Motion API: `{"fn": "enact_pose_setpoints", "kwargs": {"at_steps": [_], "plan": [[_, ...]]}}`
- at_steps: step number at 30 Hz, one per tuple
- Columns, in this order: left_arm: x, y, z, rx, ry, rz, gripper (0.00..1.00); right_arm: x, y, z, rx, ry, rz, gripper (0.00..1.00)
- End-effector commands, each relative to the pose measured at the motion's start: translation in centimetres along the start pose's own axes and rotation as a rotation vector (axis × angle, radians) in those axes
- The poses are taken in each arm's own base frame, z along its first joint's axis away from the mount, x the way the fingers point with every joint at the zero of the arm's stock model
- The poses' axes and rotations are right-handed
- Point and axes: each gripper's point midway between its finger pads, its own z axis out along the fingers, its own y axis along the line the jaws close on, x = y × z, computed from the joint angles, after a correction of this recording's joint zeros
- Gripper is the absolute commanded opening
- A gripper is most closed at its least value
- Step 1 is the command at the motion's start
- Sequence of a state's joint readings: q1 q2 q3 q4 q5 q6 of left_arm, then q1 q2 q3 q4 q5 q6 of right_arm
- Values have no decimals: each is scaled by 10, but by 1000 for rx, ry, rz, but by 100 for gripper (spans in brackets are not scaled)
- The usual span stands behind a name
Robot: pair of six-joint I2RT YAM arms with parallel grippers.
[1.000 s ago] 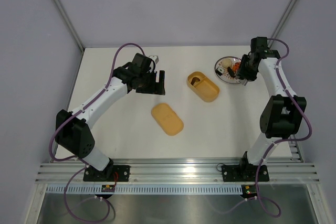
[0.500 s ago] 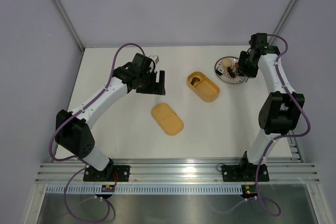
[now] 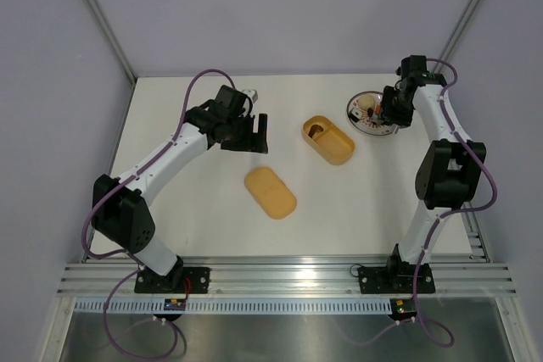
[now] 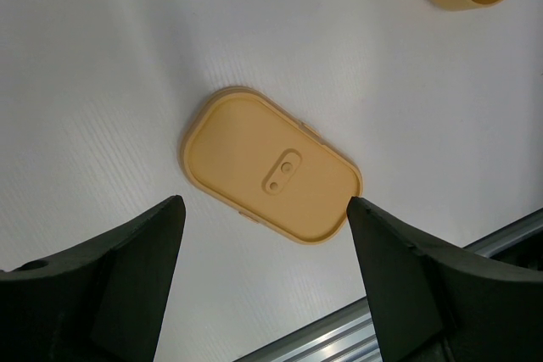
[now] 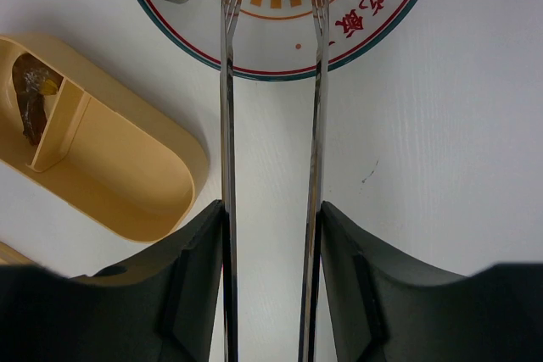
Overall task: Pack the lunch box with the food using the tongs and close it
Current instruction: Pick up the fake food from the plate.
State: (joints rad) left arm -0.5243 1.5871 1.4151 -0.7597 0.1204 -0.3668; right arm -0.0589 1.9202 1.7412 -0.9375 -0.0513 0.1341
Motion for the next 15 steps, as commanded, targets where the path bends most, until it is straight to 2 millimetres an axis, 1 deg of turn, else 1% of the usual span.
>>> {"fn": "enact_pose_setpoints", "kwargs": {"at_steps": [1, 4, 9, 15], "plan": [[-21, -8, -6, 29, -59, 7, 81, -14, 10, -3, -38, -31, -41, 54], [-21, -7, -5, 26, -58, 7, 81, -13, 10, 2, -38, -27, -40, 55], [-19, -4, -6, 10, -61, 9, 81, -6, 11, 11, -53, -2, -37, 55], [-18, -4, -6, 15, -59, 7, 81, -8, 12, 8, -57, -16, -45, 53]]}}
